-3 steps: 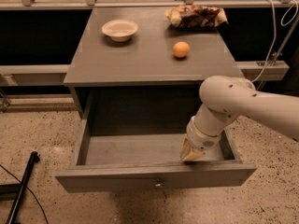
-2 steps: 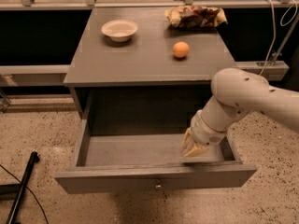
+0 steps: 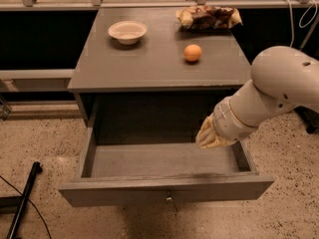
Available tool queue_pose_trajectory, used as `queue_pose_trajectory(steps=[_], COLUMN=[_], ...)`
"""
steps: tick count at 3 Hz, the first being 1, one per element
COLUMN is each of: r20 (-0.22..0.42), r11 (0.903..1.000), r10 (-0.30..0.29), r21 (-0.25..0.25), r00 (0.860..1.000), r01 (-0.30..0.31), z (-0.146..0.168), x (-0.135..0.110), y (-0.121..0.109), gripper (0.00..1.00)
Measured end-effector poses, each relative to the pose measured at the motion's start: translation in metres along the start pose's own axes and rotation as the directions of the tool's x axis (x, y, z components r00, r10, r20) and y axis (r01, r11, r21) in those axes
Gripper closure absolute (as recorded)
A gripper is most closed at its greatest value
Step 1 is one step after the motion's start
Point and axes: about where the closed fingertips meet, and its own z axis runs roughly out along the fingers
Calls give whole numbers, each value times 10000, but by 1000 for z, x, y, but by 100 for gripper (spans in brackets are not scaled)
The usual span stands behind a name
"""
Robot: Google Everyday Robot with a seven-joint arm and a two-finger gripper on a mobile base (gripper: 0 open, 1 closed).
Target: Open top drawer
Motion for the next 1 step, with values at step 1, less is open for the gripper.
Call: queue_pose_trajectory(steps=[1], r20=[-613], r11=[9974], r10=[-469], r21=[527], r00=[9970], r01=[501], z=[-19], x=[-18], y=[-6], gripper=[59])
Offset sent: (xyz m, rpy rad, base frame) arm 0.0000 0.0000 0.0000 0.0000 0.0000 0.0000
